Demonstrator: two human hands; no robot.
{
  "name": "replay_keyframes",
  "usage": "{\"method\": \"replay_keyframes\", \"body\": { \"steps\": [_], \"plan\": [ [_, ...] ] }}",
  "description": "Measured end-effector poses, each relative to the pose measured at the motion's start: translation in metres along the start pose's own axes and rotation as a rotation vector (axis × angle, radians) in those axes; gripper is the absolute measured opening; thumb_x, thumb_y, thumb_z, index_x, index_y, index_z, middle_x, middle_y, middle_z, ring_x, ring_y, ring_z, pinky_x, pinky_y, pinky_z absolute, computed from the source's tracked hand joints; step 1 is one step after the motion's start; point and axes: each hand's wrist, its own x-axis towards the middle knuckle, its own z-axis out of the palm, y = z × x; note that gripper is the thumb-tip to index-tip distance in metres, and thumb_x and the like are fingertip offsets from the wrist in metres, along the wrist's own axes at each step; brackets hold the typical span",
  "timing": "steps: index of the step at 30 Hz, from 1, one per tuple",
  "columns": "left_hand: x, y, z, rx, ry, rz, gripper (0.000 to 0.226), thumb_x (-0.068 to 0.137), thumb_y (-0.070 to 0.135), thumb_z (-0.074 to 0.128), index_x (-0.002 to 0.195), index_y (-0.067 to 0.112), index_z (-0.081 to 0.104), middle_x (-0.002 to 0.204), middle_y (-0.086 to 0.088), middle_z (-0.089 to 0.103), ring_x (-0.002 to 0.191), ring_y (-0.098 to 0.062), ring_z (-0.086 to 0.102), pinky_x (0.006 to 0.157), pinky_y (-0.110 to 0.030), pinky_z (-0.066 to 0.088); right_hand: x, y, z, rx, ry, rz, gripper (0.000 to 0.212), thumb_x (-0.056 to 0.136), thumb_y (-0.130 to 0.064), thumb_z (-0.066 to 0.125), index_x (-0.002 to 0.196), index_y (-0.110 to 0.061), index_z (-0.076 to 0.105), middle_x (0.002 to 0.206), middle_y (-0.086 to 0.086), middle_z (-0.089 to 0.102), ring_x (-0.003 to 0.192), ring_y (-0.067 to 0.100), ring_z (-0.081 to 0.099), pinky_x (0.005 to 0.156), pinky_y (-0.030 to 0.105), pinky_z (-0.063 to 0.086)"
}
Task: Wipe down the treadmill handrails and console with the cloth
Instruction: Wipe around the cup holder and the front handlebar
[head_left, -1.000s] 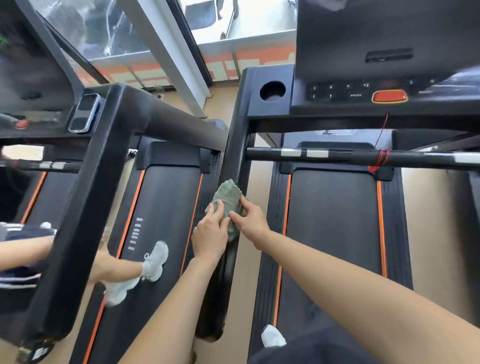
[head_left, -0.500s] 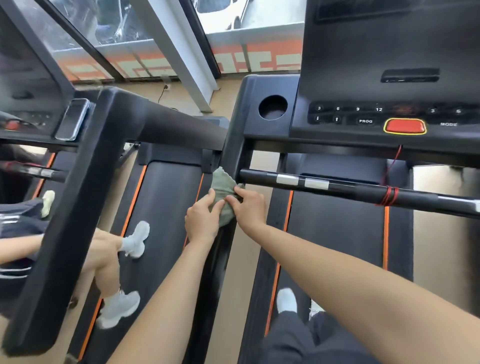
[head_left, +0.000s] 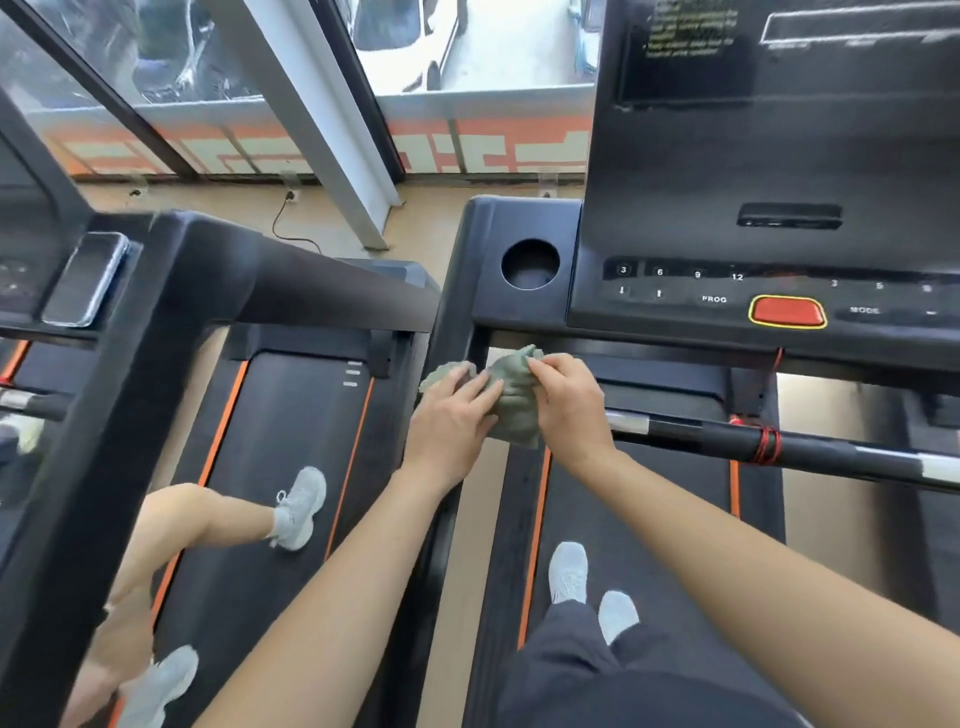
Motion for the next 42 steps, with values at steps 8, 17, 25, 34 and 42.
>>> {"method": "replay_keyframes", "body": {
  "steps": [8,17,25,34,42],
  "plan": [
    [0.022,-0.017,0.003,0.13,0.009,0.259,0.021,0.093,0.036,0.064,0.106,0.021,0.071,0.1,0.004,0.073,0.084,-0.025,0.06,0.073,-0.038,0.052,-0.004,0.019,-0.008,-0.123,-0.374,-0.041,0.053,0.086,-0.035,0.076,0.134,-0.019,0.062,0.138,0.005,0.059,0.119,0.031,0.055,0.096,0.041,0.041],
    [0.023,0.004,0.02,0.173,-0.046,0.219,0.035,0.096,0.034,0.062,0.127,0.017,0.066,0.117,0.001,0.073,0.107,-0.022,0.068,0.085,-0.039,0.053,-0.008,0.05,-0.03,-0.289,-0.393,-0.202,0.029,0.097,-0.036,0.058,0.117,-0.016,0.065,0.099,0.001,0.07,0.086,0.033,0.062,0.074,0.04,0.043],
    [0.032,0.074,0.037,0.016,0.041,0.274,0.036,0.083,0.027,0.082,0.118,0.023,0.073,0.115,0.006,0.075,0.104,-0.018,0.072,0.08,-0.032,0.056,-0.034,0.106,-0.079,-0.27,-0.283,-0.105,0.025,0.091,-0.029,0.052,0.093,-0.014,0.073,0.084,0.001,0.072,0.071,0.034,0.064,0.064,0.042,0.052],
    [0.052,0.188,0.074,-0.198,0.069,0.343,0.03,0.084,0.019,0.074,0.114,0.017,0.075,0.117,0.0,0.075,0.106,-0.022,0.071,0.083,-0.035,0.055,-0.076,0.156,-0.148,-0.32,-0.067,-0.104,0.025,0.071,0.0,0.086,0.093,-0.011,0.08,0.1,0.002,0.078,0.086,0.024,0.074,0.082,0.042,0.057],
    [0.039,0.2,0.074,-0.224,0.262,0.191,0.018,0.09,0.022,0.068,0.105,0.021,0.077,0.115,0.003,0.075,0.106,-0.021,0.07,0.086,-0.036,0.053,-0.083,0.172,-0.158,-0.3,-0.028,-0.089,0.014,0.076,-0.016,0.072,0.087,-0.014,0.08,0.099,0.001,0.078,0.085,0.027,0.07,0.079,0.037,0.052]
  ]
}}
